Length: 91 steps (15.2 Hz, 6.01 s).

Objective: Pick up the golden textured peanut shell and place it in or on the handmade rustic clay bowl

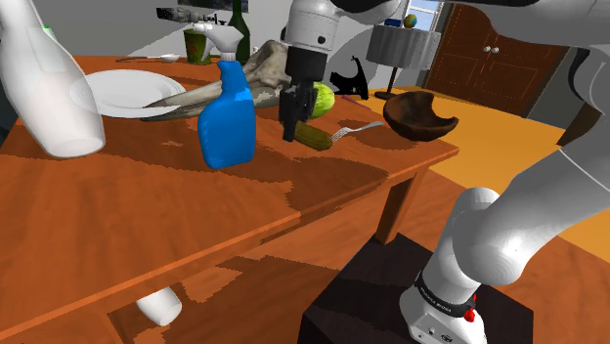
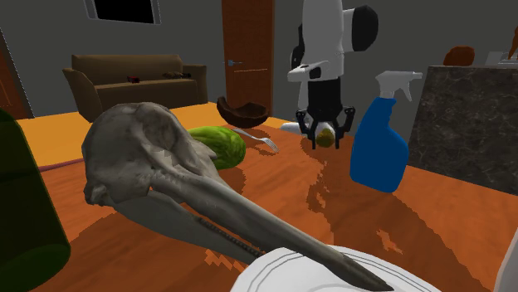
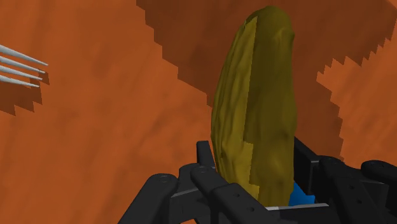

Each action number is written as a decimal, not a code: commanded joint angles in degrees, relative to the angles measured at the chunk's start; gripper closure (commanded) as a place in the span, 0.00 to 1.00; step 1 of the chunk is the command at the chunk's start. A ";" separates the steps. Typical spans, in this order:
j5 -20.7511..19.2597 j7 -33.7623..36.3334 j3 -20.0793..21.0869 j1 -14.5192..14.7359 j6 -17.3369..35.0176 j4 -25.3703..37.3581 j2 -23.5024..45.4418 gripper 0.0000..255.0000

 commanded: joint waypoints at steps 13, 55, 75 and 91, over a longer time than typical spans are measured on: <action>-0.49 1.53 -0.35 -0.16 -10.68 14.30 3.56 1.00; -17.02 -37.78 -31.68 -8.76 -26.75 14.46 -10.01 1.00; -18.32 -37.31 -31.65 -9.88 -19.58 2.91 -14.53 0.00; -17.34 -38.53 -32.40 -8.78 -26.29 14.29 -9.78 0.00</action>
